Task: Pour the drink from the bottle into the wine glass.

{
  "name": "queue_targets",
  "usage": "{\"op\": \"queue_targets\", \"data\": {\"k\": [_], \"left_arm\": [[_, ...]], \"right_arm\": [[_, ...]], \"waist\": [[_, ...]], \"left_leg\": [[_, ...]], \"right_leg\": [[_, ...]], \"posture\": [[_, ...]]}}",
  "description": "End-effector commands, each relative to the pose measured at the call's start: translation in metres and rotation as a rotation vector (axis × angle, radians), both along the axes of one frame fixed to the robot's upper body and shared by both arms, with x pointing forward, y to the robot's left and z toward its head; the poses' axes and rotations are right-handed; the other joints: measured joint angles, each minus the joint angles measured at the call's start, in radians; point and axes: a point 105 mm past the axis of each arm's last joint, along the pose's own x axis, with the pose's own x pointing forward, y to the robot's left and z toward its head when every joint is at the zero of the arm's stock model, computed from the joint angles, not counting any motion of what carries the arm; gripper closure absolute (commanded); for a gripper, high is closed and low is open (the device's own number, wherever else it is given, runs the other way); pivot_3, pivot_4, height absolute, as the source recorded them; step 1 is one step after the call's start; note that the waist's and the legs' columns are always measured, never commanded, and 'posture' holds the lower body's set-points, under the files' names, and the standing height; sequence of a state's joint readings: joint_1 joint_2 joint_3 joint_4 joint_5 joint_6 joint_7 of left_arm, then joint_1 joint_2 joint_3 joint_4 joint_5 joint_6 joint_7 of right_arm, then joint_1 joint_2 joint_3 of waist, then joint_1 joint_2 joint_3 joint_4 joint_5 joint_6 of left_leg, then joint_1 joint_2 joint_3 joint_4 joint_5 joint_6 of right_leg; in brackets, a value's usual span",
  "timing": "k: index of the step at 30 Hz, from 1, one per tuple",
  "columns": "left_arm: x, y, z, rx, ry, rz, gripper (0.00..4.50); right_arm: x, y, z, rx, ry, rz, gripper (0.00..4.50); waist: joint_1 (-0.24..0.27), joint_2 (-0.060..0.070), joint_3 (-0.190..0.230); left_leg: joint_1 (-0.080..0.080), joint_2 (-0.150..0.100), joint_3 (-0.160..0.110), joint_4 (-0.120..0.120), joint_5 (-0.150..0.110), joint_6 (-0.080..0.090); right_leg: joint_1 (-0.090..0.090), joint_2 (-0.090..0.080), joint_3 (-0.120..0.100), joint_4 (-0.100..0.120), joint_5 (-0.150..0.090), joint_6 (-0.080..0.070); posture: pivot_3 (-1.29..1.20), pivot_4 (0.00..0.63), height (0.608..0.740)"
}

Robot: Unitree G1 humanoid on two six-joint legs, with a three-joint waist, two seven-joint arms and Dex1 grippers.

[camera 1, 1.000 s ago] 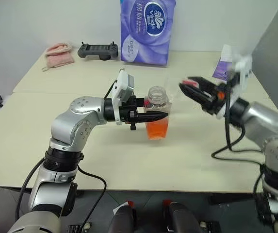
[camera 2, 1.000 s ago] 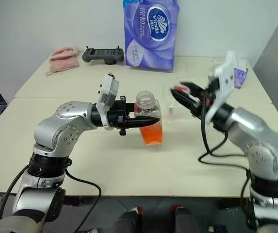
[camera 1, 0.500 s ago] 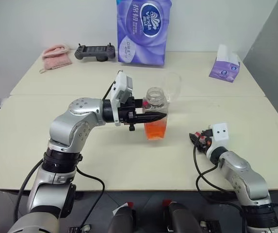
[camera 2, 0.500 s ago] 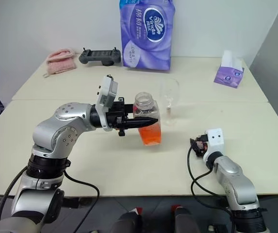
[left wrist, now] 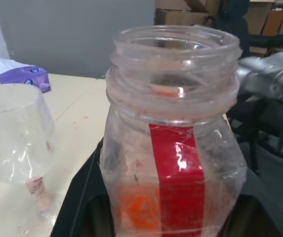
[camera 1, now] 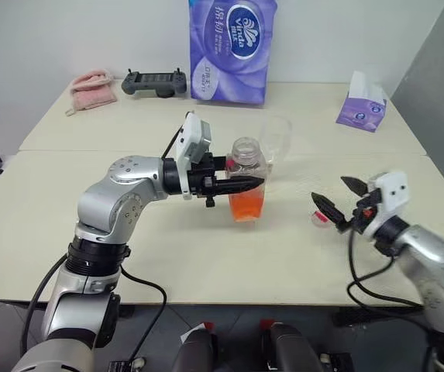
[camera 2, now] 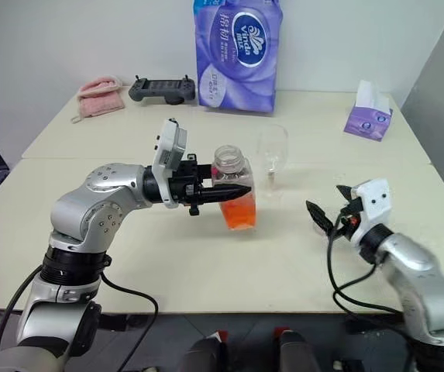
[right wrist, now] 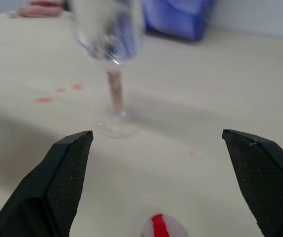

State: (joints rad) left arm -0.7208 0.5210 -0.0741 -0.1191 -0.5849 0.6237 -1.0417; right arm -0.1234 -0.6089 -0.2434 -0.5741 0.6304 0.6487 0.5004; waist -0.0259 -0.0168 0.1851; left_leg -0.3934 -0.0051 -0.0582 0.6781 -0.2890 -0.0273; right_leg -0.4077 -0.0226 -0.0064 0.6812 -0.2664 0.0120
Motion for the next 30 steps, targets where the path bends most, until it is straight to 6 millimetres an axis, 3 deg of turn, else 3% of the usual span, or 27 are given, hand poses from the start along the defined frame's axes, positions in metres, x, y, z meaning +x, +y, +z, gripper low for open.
{"op": "queue_targets", "data": {"k": [1,6,9,13,17,21,30], "left_arm": [[0.012,0.009,0.02,-0.063,-0.085,0.11,2.68],[0.047,0.034,0.032,-0.096,-0.151,0.395,2.68],[0.07,0.057,0.045,-0.127,-0.211,0.619,2.68],[0.093,0.093,0.061,-0.205,-0.257,0.899,2.68],[0.107,0.126,0.059,-0.259,-0.262,1.109,2.68],[0.113,0.144,0.045,-0.332,-0.217,1.165,2.68],[0.123,0.18,-0.016,-0.306,-0.13,1.26,2.68]], "right_arm": [[-0.027,0.02,0.05,0.032,-0.092,0.224,0.03],[-0.027,0.044,0.097,0.119,-0.108,0.343,0.03],[-0.028,0.063,0.109,0.127,-0.118,0.404,0.03],[-0.025,0.081,0.118,0.125,-0.124,0.466,0.03],[-0.017,0.084,0.111,0.063,-0.124,0.474,0.03],[-0.014,0.087,0.11,0.049,-0.131,0.49,0.03],[-0.007,0.088,0.109,0.034,-0.154,0.47,0.03]], "waist": [[-0.001,0.0,0.0],[-0.005,0.0,0.0],[-0.002,0.0,0.0],[0.001,0.0,0.0],[0.005,0.0,0.0],[0.009,0.0,0.0],[0.012,0.0,0.0]], "left_leg": [[0.0,0.0,0.0,0.0,0.0,0.0],[0.001,0.001,-0.001,0.0,0.0,0.0],[0.0,0.0,-0.003,0.0,0.0,0.0],[-0.003,-0.001,-0.005,0.001,0.0,0.0],[-0.003,-0.002,-0.005,0.001,0.0,0.0],[-0.004,-0.001,-0.006,0.001,0.0,0.0],[-0.004,-0.001,-0.005,0.001,0.0,-0.001]], "right_leg": [[0.0,0.0,0.0,0.0,0.0,0.0],[0.001,0.0,0.0,0.0,0.0,0.0],[0.001,0.0,-0.001,-0.001,0.0,0.0],[0.0,-0.002,-0.001,-0.001,0.0,0.0],[0.0,-0.003,-0.002,-0.001,0.0,0.0],[-0.001,-0.003,-0.002,-0.001,0.0,0.0],[-0.002,-0.004,-0.003,0.0,0.0,0.0]], "posture": [[0.0,0.15,0.74],[0.0,0.15,0.74],[0.0,0.15,0.74],[0.0,0.15,0.74],[0.0,0.15,0.74],[0.0,0.15,0.74],[0.0,0.15,0.74]]}}
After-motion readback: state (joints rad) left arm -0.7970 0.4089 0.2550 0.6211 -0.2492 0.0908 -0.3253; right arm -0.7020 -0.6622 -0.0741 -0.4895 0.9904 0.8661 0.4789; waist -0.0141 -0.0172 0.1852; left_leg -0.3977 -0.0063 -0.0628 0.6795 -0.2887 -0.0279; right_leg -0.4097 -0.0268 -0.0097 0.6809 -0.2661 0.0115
